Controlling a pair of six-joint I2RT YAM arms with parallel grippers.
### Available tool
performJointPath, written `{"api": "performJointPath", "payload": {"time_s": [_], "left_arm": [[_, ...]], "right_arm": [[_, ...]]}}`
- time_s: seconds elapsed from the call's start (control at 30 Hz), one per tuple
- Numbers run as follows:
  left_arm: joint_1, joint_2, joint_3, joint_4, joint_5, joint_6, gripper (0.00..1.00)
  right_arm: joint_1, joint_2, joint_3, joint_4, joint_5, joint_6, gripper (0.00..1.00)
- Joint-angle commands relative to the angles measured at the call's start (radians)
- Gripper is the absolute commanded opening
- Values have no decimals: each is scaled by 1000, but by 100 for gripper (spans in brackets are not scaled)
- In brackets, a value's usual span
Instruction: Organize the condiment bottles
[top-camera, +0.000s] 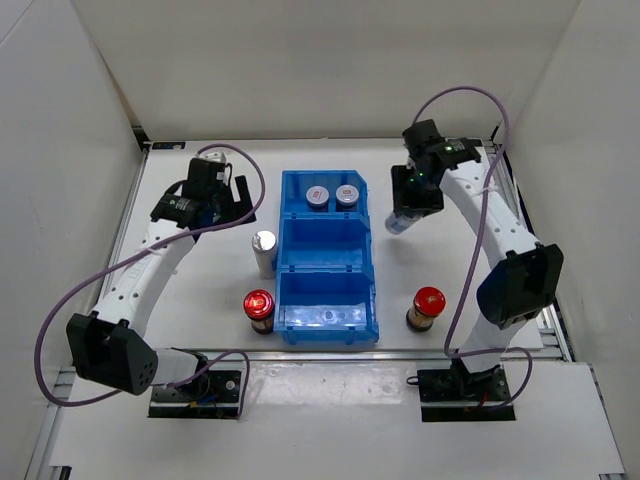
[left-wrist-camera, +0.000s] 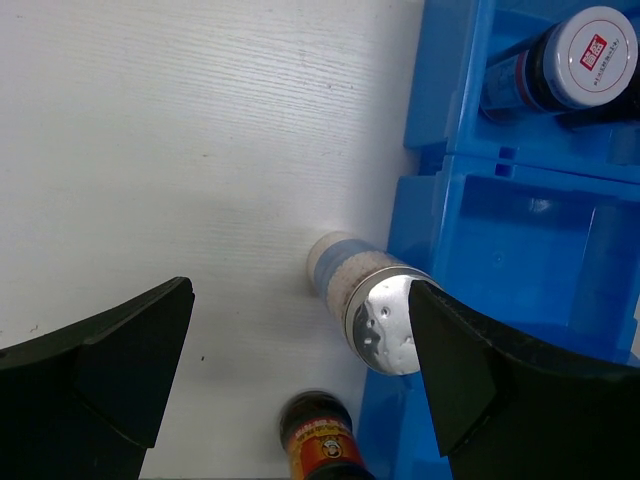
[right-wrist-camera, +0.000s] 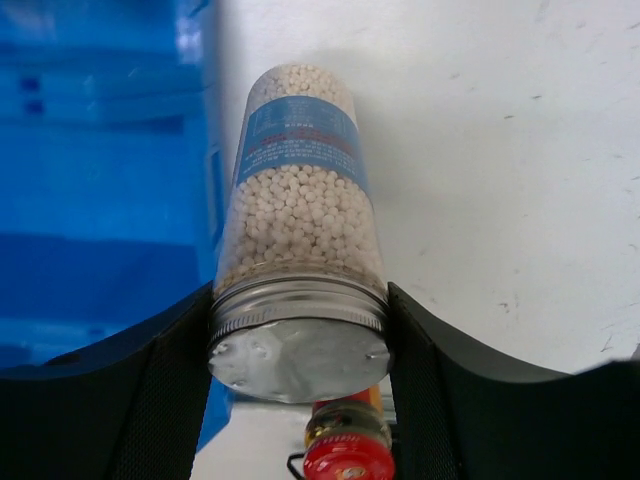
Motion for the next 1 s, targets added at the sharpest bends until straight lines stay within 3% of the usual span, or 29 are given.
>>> {"api": "performJointPath", "payload": {"time_s": [0.0,0.3,0.8,0.87,0.93,0.97], "left_arm": [[-5,-57,-16,12,-9,-4,100],[-5,-66,-25,21,-9,-13,100],[-5,-76,-35,21,-9,-13,100],[-5,-76,-35,30,-9,-4,100],[-5,-76,-47,43,20,-4,100],[-5,-76,-47,59,44,-4,100]], "right_arm": [[76,-44,58,-77,-38,11,0],[229,47,211,-97,-168,0,0],[299,441,564,-280,-75,-77,0],[299,453,564,-291,-51,-68,10],[299,453,564,-301,-32,-67,35],[299,453,554,-301,-32,-67,59]]}}
